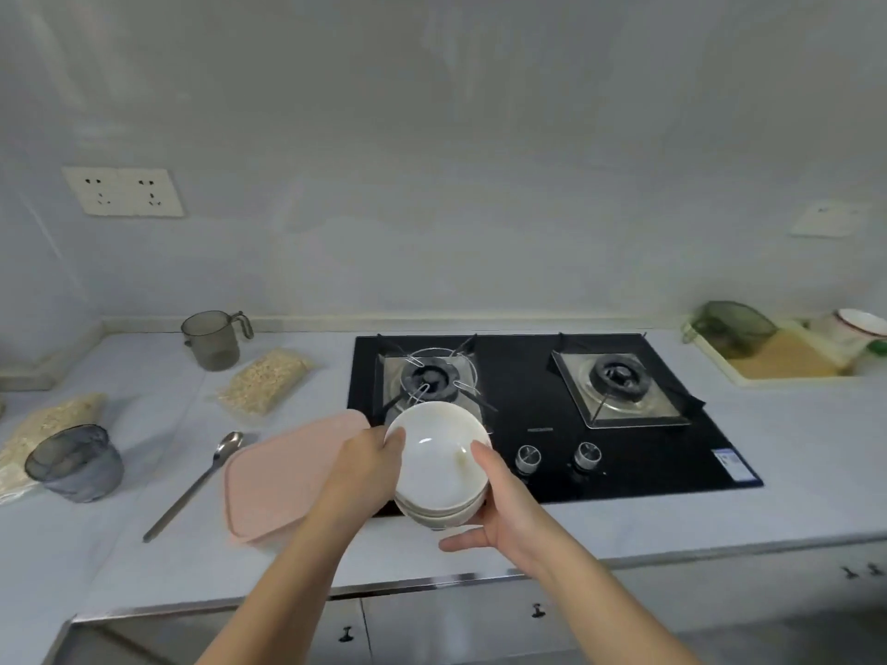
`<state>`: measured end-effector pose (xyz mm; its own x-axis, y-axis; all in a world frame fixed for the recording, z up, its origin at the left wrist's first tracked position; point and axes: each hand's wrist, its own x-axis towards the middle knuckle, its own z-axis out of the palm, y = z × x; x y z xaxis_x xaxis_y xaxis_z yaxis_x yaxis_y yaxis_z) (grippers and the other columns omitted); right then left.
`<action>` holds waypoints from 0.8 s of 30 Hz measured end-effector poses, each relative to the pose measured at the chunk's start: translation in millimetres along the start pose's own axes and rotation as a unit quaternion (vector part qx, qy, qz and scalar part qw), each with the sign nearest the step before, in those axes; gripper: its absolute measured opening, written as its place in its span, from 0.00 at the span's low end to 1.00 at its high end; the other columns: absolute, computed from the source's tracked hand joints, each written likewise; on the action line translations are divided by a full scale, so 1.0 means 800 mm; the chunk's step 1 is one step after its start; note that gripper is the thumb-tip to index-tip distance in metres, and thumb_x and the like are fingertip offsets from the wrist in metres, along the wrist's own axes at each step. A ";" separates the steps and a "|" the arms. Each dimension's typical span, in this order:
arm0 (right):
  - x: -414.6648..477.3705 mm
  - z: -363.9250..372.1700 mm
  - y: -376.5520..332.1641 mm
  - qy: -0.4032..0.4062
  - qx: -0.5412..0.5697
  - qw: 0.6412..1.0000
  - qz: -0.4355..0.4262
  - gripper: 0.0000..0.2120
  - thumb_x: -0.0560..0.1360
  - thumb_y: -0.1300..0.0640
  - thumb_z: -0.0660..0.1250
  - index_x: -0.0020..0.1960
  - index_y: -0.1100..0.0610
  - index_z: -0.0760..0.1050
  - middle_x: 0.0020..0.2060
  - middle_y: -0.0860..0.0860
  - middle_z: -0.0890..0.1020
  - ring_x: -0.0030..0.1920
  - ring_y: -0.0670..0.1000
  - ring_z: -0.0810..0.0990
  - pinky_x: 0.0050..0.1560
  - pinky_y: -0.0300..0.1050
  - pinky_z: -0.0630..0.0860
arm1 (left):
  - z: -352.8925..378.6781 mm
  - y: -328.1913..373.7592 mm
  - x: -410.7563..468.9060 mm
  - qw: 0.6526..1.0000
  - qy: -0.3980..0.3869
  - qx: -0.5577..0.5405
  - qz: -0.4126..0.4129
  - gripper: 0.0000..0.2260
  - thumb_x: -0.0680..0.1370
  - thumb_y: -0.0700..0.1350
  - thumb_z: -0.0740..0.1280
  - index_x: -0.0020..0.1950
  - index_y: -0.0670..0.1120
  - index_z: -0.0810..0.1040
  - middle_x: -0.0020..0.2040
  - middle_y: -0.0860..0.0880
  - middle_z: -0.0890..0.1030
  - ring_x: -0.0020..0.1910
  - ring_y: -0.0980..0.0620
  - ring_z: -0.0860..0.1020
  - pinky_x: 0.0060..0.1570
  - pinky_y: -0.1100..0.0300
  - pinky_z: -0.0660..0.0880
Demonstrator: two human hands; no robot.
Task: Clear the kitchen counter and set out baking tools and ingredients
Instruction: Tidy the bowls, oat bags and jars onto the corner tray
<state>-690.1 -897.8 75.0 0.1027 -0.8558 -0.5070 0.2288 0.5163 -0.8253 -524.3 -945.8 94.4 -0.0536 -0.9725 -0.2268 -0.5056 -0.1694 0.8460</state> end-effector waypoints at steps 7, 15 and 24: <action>-0.041 -0.137 -0.013 0.089 0.053 0.994 -0.041 0.16 0.80 0.44 0.55 0.64 0.51 0.68 0.59 0.58 0.76 0.56 0.59 0.81 0.47 0.61 0.81 | 0.137 0.079 0.012 0.988 -0.122 -0.095 0.011 0.14 0.81 0.55 0.56 0.60 0.52 0.76 0.55 0.47 0.80 0.53 0.47 0.79 0.50 0.46 0.80; -0.050 -0.318 -0.063 0.172 0.074 0.981 -0.057 0.21 0.80 0.41 0.54 0.69 0.50 0.64 0.61 0.58 0.76 0.55 0.60 0.82 0.46 0.57 0.81 | 0.310 0.197 0.047 0.952 -0.254 -0.168 -0.045 0.22 0.79 0.65 0.51 0.65 0.55 0.71 0.58 0.46 0.77 0.52 0.46 0.78 0.35 0.53 0.81; -0.044 -0.533 -0.155 0.253 0.096 0.962 -0.047 0.25 0.77 0.34 0.54 0.69 0.46 0.63 0.62 0.57 0.74 0.56 0.60 0.81 0.51 0.59 0.81 | 0.527 0.340 0.136 0.932 -0.282 -0.192 -0.123 0.25 0.78 0.64 0.57 0.68 0.50 0.70 0.61 0.40 0.75 0.56 0.39 0.76 0.44 0.44 0.80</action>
<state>-1134.9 -918.2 88.9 -0.3997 -0.7487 -0.5289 0.3935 0.3809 -0.8367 -1030.2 -1030.3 96.2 -0.4758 -0.6756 -0.5632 -0.2236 -0.5263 0.8204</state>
